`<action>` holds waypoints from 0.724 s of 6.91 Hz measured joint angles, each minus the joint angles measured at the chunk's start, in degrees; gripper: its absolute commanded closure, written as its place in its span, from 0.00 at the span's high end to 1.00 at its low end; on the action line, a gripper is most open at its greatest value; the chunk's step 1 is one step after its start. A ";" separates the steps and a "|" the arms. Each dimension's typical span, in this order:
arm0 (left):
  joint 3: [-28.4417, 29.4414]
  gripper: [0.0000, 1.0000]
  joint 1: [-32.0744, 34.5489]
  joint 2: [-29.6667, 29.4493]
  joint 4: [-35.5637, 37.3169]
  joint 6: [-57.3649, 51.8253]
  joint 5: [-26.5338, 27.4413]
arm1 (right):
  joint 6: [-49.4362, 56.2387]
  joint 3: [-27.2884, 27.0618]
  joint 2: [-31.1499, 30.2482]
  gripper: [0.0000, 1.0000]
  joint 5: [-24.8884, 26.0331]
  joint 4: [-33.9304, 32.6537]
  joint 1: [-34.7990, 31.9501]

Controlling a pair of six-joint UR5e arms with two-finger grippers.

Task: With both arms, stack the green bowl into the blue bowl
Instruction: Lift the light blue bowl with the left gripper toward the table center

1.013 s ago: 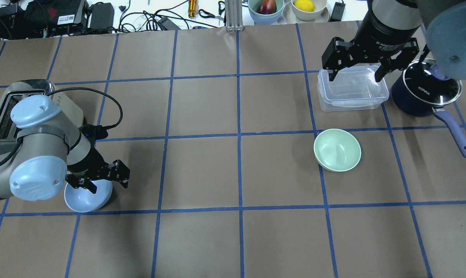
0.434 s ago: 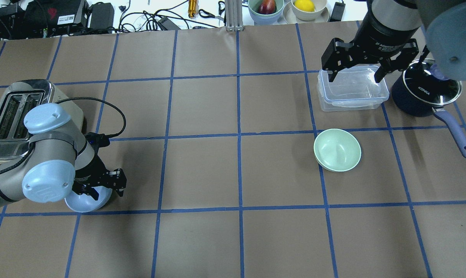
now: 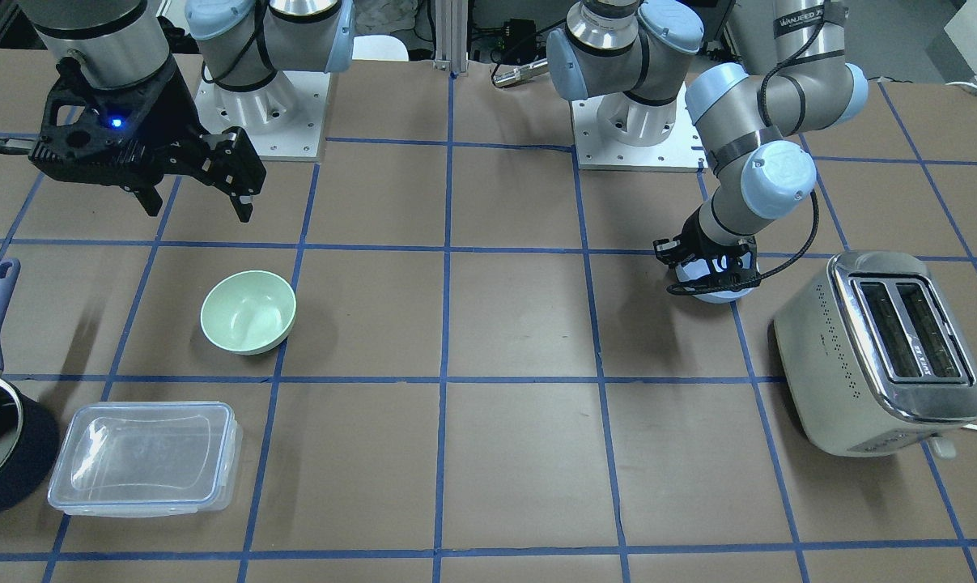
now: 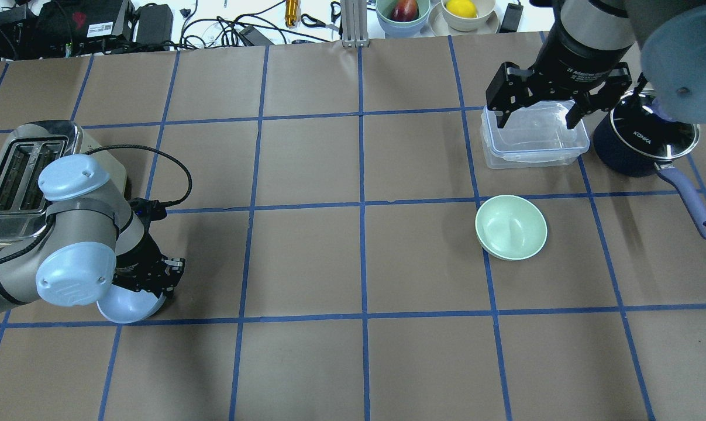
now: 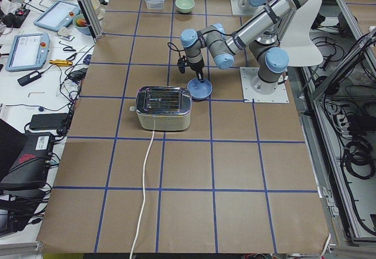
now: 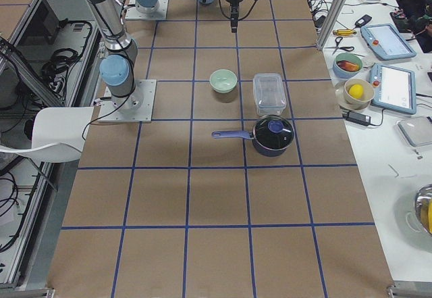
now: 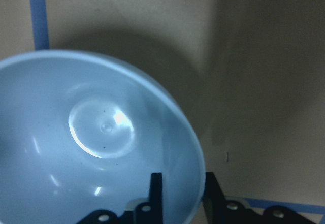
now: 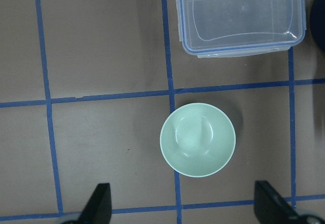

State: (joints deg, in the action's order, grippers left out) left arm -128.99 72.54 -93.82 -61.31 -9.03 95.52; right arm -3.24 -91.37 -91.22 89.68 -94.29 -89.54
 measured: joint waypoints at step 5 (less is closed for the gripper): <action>19.16 0.00 21.89 -1.95 -8.21 24.75 -8.62 | -0.01 0.01 0.00 1.00 -0.03 0.07 -0.02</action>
State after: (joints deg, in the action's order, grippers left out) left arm -109.83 94.43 -95.77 -69.52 15.72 86.90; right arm -3.25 -91.35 -91.22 89.65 -94.22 -89.56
